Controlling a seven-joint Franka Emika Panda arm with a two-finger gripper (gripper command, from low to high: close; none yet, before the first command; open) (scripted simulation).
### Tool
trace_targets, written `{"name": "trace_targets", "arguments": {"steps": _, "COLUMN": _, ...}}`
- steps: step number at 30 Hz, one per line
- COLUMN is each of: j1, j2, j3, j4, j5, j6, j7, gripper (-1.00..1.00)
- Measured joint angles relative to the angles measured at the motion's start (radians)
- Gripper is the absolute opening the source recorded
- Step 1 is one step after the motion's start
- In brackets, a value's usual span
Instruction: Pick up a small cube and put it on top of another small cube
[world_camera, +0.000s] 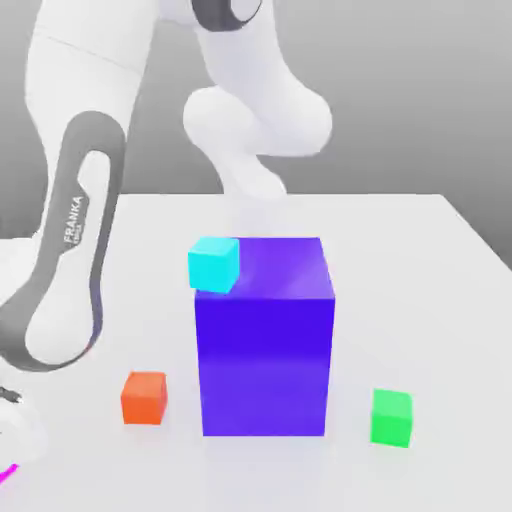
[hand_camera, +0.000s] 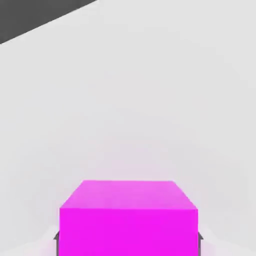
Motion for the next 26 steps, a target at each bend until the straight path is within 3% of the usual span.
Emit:
{"name": "trace_targets", "arguments": {"steps": 2, "j1": 0.031, "j2": -0.063, "j3": -0.031, "j4": -0.02, "j5": -0.039, "j6": -0.043, "j7": 0.029, "gripper": -1.0}}
{"name": "trace_targets", "arguments": {"steps": 5, "j1": 0.135, "j2": -0.141, "j3": 0.005, "j4": -0.089, "j5": -0.082, "j6": -0.054, "j7": 0.067, "gripper": -1.0}}
{"name": "trace_targets", "arguments": {"steps": 16, "j1": 0.476, "j2": -0.415, "j3": 0.207, "j4": -0.376, "j5": -0.267, "j6": -0.01, "j7": 0.214, "gripper": -1.0}}
{"name": "trace_targets", "arguments": {"steps": 18, "j1": 0.591, "j2": -0.467, "j3": 0.266, "j4": -0.433, "j5": -0.311, "j6": 0.007, "j7": 0.251, "gripper": -1.0}}
{"name": "trace_targets", "arguments": {"steps": 20, "j1": 0.72, "j2": -0.461, "j3": 0.322, "j4": -0.47, "j5": -0.357, "j6": 0.061, "j7": 0.301, "gripper": -1.0}}
{"name": "trace_targets", "arguments": {"steps": 23, "j1": 0.739, "j2": -0.372, "j3": 0.334, "j4": -0.481, "j5": -0.37, "j6": 0.166, "j7": 0.32, "gripper": -1.0}}
{"name": "trace_targets", "arguments": {"steps": 24, "j1": 0.739, "j2": -0.352, "j3": 0.335, "j4": -0.481, "j5": -0.37, "j6": 0.185, "j7": 0.32, "gripper": 1.0}}
{"name": "trace_targets", "arguments": {"steps": 26, "j1": 0.739, "j2": -0.352, "j3": 0.335, "j4": -0.481, "j5": -0.37, "j6": 0.185, "j7": 0.32, "gripper": 1.0}}
